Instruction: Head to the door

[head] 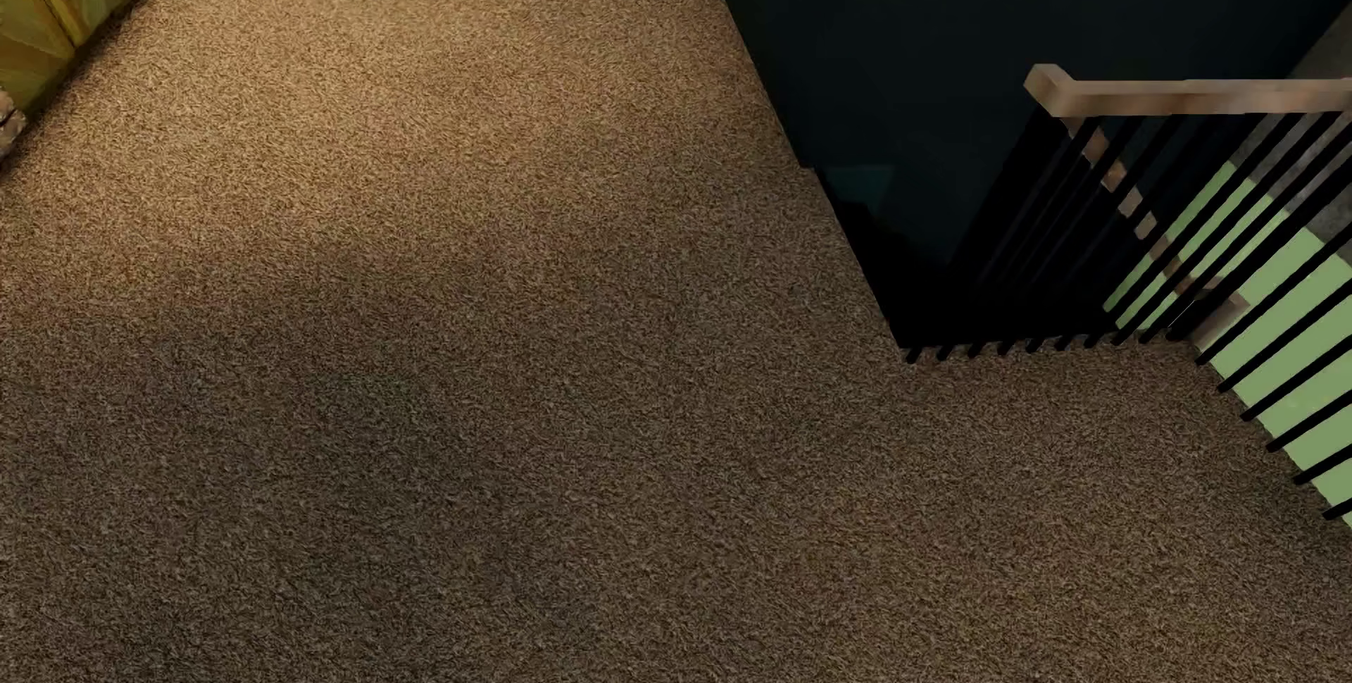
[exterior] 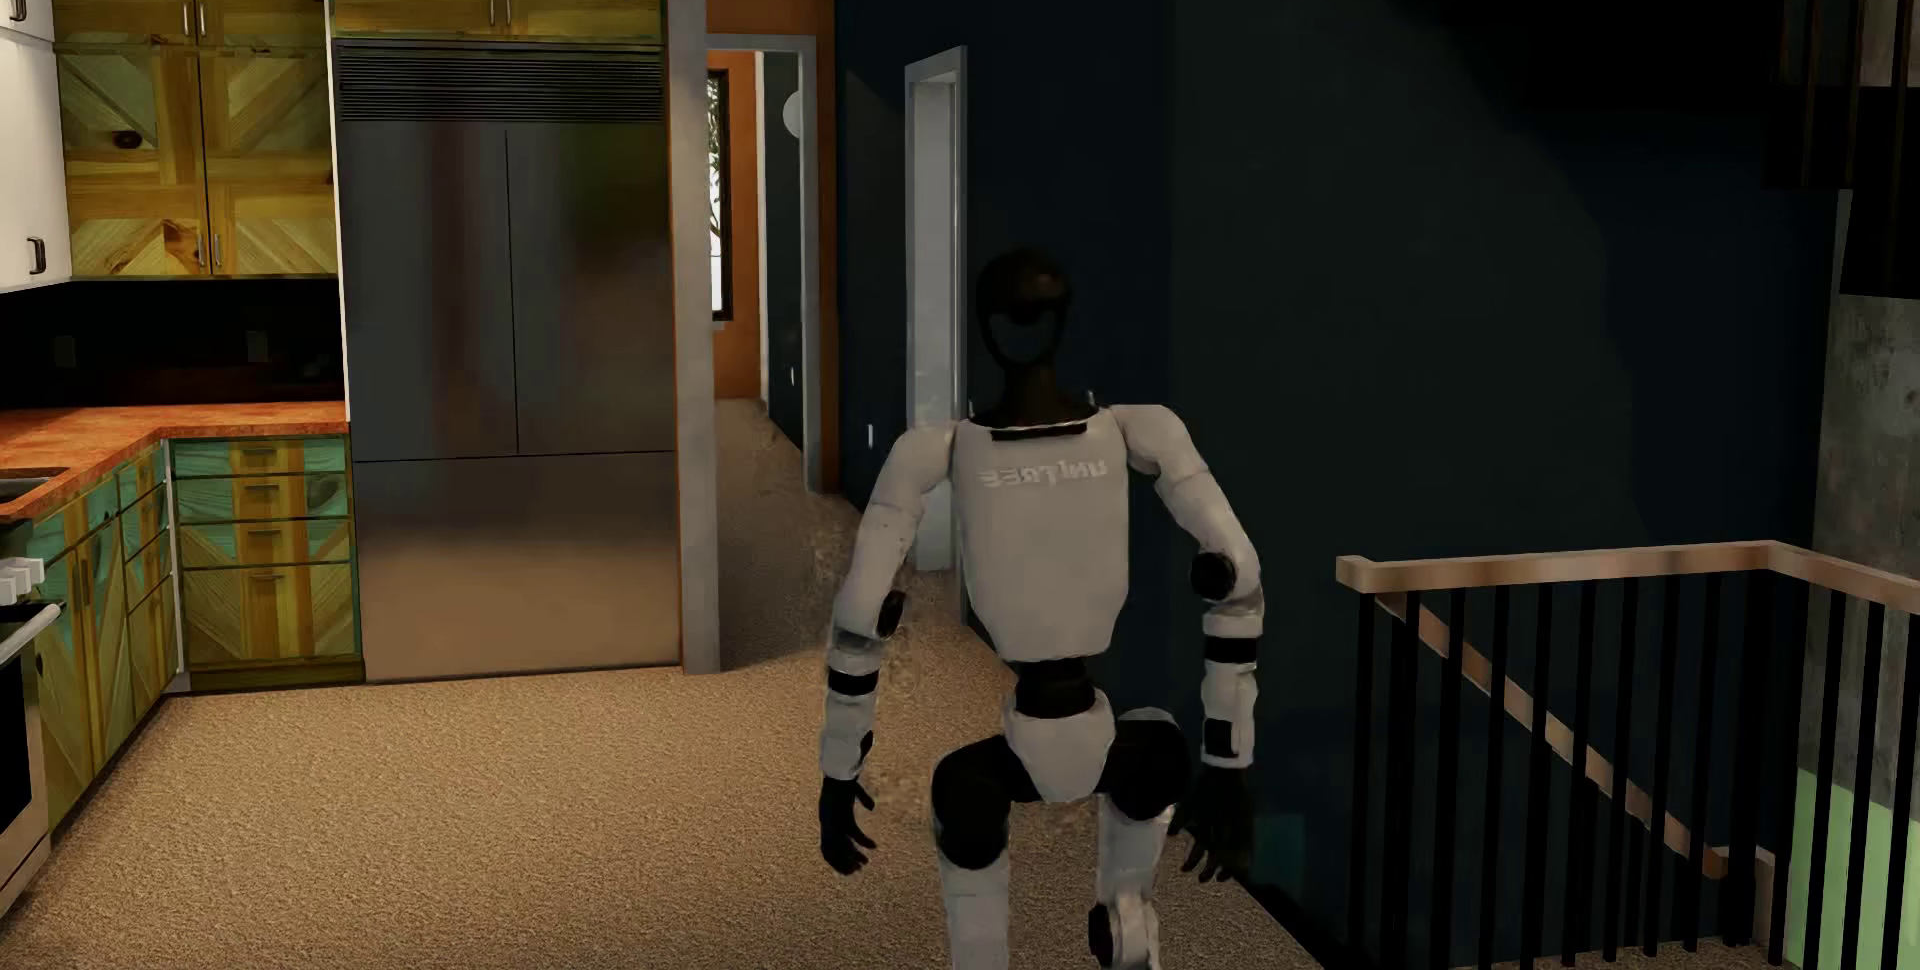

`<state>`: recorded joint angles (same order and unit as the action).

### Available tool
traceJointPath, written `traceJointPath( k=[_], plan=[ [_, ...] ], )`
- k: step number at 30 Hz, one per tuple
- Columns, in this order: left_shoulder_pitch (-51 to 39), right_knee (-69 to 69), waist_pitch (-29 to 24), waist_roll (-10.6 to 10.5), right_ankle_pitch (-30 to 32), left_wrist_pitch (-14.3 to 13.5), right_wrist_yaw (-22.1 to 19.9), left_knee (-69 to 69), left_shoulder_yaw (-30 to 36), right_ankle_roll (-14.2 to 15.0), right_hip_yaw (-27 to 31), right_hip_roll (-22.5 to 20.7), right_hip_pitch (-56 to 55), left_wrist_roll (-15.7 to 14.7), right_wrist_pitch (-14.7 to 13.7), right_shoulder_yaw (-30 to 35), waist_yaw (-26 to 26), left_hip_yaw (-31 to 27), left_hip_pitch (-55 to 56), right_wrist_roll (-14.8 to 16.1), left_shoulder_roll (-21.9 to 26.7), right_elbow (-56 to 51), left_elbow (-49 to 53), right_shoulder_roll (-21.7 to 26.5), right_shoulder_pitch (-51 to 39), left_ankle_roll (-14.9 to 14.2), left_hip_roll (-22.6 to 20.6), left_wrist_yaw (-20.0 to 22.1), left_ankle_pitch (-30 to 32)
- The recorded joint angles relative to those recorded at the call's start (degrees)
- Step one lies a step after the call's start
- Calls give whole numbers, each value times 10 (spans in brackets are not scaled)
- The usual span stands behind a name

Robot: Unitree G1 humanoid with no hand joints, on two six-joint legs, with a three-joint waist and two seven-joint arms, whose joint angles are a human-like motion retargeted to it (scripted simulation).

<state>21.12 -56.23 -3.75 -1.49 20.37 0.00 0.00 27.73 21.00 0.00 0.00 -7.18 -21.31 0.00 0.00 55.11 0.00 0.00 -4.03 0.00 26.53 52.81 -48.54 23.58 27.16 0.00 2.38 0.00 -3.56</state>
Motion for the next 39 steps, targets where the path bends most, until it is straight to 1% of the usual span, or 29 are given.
traceJointPath(
  k=[1,2,3,4,5,6,8,9,11,12,14,15,17,20,21,23,24,26,27,28,30,31,33,34,35,36,37,38,39],
  plan=[
    [-7,97,-13,-4,41,0,0,2,-45,0,0,0,-6,0,0,-16,-11,0,-24,0,2,-4,42,0,-11,0,-4,0,-12],
    [-15,192,-27,-7,36,0,0,-1,-73,0,0,1,1,0,0,-39,-18,0,-55,0,6,-13,76,2,-22,0,-9,0,-25],
    [-22,273,-37,-12,-29,0,0,-5,-89,0,0,2,9,0,0,-70,-20,0,-85,0,9,-28,102,7,-33,0,-16,0,-38],
    [-25,320,-42,-20,-136,0,0,-5,-96,0,0,6,14,0,0,-105,-22,0,-110,0,11,-46,118,13,-42,0,-18,0,-48],
    [-25,321,-41,-22,-189,0,0,-2,-95,0,0,17,5,0,0,-135,-24,0,-126,0,11,-60,123,19,-53,0,-25,0,-52],
    [-22,320,-39,-29,-155,0,0,4,-88,0,0,13,-12,0,0,-155,-26,0,-143,0,9,-67,113,23,-68,0,-21,0,-49],
    [-12,300,-14,-41,-68,0,0,23,-27,0,0,1,-15,0,0,-180,-47,0,-158,0,6,-66,47,23,-91,0,3,0,-3],
    [-15,283,3,-50,-48,0,0,67,39,0,0,-12,-19,0,0,-178,-45,0,-140,0,2,-57,-13,22,-99,0,23,0,50],
    [-17,277,14,-62,-95,0,0,252,182,0,0,-27,32,0,0,-146,-35,0,-36,0,-11,-41,-115,25,-119,0,75,0,185],
    [-18,287,28,-67,-122,0,0,360,229,0,0,-44,42,0,0,-125,-19,0,62,0,-13,-30,-126,23,-141,0,93,0,180],
    [23,313,-7,-47,-201,0,0,464,209,0,0,-33,162,0,0,-133,38,0,121,0,-17,-39,-97,26,-140,0,80,0,70],
    [50,322,-19,-35,-249,0,0,456,178,0,0,-14,216,0,0,-146,65,0,147,0,-21,-54,-79,31,-128,0,61,0,34],
    [79,322,-33,-24,-315,0,0,328,156,0,0,2,295,0,0,-165,88,0,192,0,-33,-77,-70,43,-112,0,41,0,-6],
    [71,318,-47,-25,-350,0,0,32,201,0,0,1,372,0,0,-163,92,0,194,0,-37,-76,-77,47,-108,0,22,0,66],
    [72,318,-46,-24,-354,0,0,-17,196,0,0,2,395,0,0,-152,91,0,191,0,-35,-71,-72,45,-106,0,19,0,87],
    [71,320,-47,-17,-343,0,0,25,176,0,0,9,446,0,0,-134,89,0,213,0,-27,-65,-67,38,-85,0,20,0,83],
    [68,330,-40,-11,-310,0,0,54,166,0,0,21,464,0,0,-122,102,0,212,0,-23,-59,-70,32,-68,0,19,0,101],
    [56,277,-26,13,-141,0,0,98,152,0,0,50,433,0,0,-105,119,0,188,0,-6,-47,-85,6,-36,0,11,0,75],
    [43,176,-18,25,-61,0,0,97,140,0,0,62,360,0,0,-91,124,0,162,0,0,-62,-91,4,-24,0,7,0,42],
    [26,55,-5,30,-30,0,0,88,128,0,0,57,269,0,0,-81,110,0,149,0,4,-83,-93,8,-21,0,1,0,17],
    [0,-104,5,22,-71,0,0,54,88,0,0,39,131,0,0,-78,50,0,98,0,11,-98,-75,11,-16,0,-9,0,-2],
    [-9,-115,8,11,-77,0,0,33,53,0,0,24,76,0,0,-78,26,0,67,0,13,-89,-51,11,-14,0,-10,0,-5],
    [-14,4,1,-9,-34,0,0,-1,-26,0,0,3,10,0,0,-68,0,0,-11,0,17,-72,20,13,-11,0,-12,0,-11],
    [-16,110,-10,-13,-1,0,0,-5,-57,0,0,-3,5,0,0,-65,-11,0,-41,0,20,-68,53,14,-12,0,-16,0,-22],
    [-18,218,-18,-12,3,0,0,-7,-78,0,0,-2,11,0,0,-65,-18,0,-71,0,22,-64,78,16,-13,0,-26,0,-34],
    [-18,307,-21,-10,-68,0,0,-13,-88,0,0,2,16,0,0,-69,-21,0,-98,0,23,-61,93,17,-13,0,-38,0,-45],
    [-17,331,-21,-12,-180,0,0,-14,-87,0,0,7,16,0,0,-74,-23,0,-123,0,21,-60,99,19,-12,0,-45,0,-53],
    [-13,330,-20,-17,-185,0,0,-10,-80,0,0,9,-10,0,0,-77,-18,0,-141,0,16,-58,96,23,-17,0,-47,0,-57],
    [-5,319,-17,-25,-127,0,0,-2,-66,0,0,5,-25,0,0,-72,-21,0,-156,0,8,-49,83,25,-29,0,-40,0,-50]
  ],
)
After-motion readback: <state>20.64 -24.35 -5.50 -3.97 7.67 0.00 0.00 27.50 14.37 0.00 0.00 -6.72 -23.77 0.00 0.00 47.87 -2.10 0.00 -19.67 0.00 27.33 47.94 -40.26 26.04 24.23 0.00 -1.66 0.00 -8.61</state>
